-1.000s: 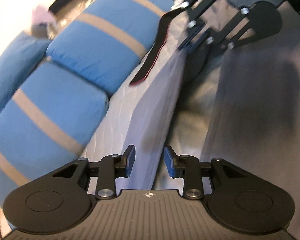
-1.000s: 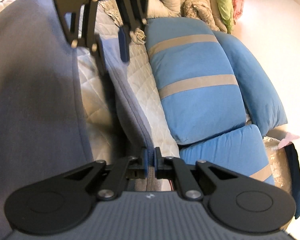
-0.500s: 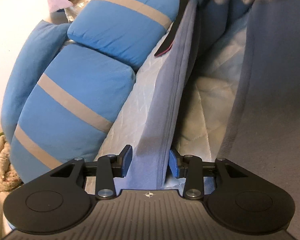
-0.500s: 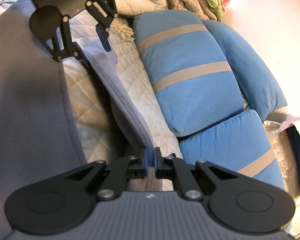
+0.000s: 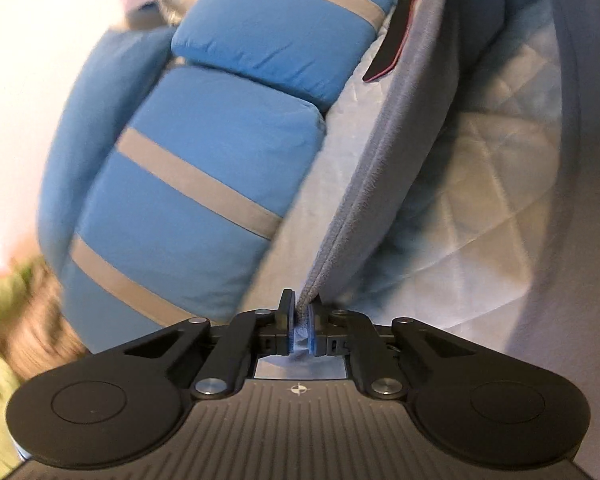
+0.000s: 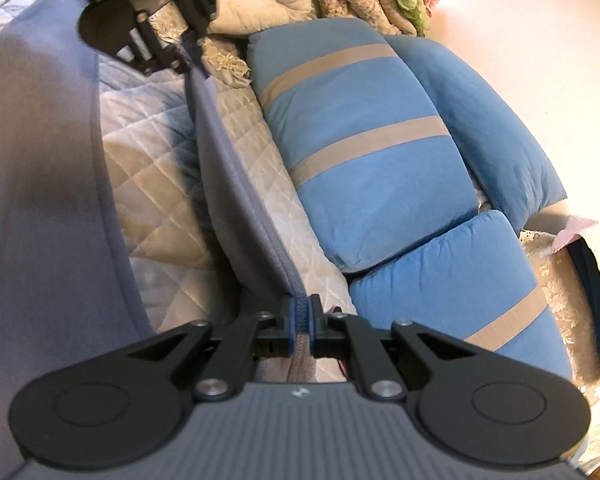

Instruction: Fold clothes

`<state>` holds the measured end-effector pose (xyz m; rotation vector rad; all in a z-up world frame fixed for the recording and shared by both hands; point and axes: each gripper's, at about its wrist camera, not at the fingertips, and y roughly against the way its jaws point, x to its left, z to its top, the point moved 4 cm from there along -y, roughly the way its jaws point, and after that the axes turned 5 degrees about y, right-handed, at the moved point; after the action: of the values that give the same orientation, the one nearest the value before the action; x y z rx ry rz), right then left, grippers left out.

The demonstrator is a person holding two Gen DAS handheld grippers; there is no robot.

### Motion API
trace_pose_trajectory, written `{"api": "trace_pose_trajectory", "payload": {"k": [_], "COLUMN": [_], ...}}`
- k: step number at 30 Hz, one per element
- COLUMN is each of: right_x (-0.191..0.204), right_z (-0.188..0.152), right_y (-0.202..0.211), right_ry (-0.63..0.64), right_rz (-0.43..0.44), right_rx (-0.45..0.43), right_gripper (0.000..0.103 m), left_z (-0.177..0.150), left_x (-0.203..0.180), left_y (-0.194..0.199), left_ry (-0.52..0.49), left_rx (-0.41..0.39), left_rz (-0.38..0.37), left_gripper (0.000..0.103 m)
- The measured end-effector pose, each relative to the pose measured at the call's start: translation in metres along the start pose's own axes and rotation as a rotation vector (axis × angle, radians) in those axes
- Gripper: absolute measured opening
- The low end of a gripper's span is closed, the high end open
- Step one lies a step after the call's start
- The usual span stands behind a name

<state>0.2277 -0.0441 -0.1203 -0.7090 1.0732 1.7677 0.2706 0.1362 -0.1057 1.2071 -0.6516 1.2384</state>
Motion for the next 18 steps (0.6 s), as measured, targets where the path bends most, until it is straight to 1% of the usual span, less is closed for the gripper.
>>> {"api": "trace_pose_trajectory", "payload": {"k": [2, 5, 8, 11, 12, 15, 18], "right_x": [0.0, -0.001, -0.003, -0.004, -0.004, -0.006, -0.008], "right_z": [0.002, 0.003, 0.0, -0.005, -0.007, -0.015, -0.021], "right_y": [0.001, 0.001, 0.001, 0.0, -0.001, -0.003, -0.007], "right_ry": [-0.006, -0.013, -0.016, -0.019, -0.017, -0.02, -0.024], "right_rz": [-0.004, -0.007, 0.0, 0.006, 0.007, 0.006, 0.001], "right_rx": [-0.006, -0.008, -0.001, 0.017, 0.025, 0.05, 0.073], "right_gripper": [0.006, 0.006, 0.006, 0.006, 0.006, 0.006, 0.006], "left_z": [0.002, 0.005, 0.007, 0.005, 0.003, -0.001, -0.003], "left_x": [0.009, 0.026, 0.025, 0.009, 0.001, -0.02, -0.029], "left_y": [0.005, 0.01, 0.012, 0.01, 0.011, 0.02, 0.029], "left_ry": [-0.11, -0.221, -0.236, -0.105, -0.061, -0.012, 0.05], "left_rx": [-0.02, -0.043, -0.043, -0.007, 0.005, 0.008, 0.017], "left_rz": [0.052, 0.116, 0.088, -0.055, -0.089, -0.147, -0.175], "left_gripper": [0.006, 0.006, 0.006, 0.006, 0.006, 0.006, 0.008]}}
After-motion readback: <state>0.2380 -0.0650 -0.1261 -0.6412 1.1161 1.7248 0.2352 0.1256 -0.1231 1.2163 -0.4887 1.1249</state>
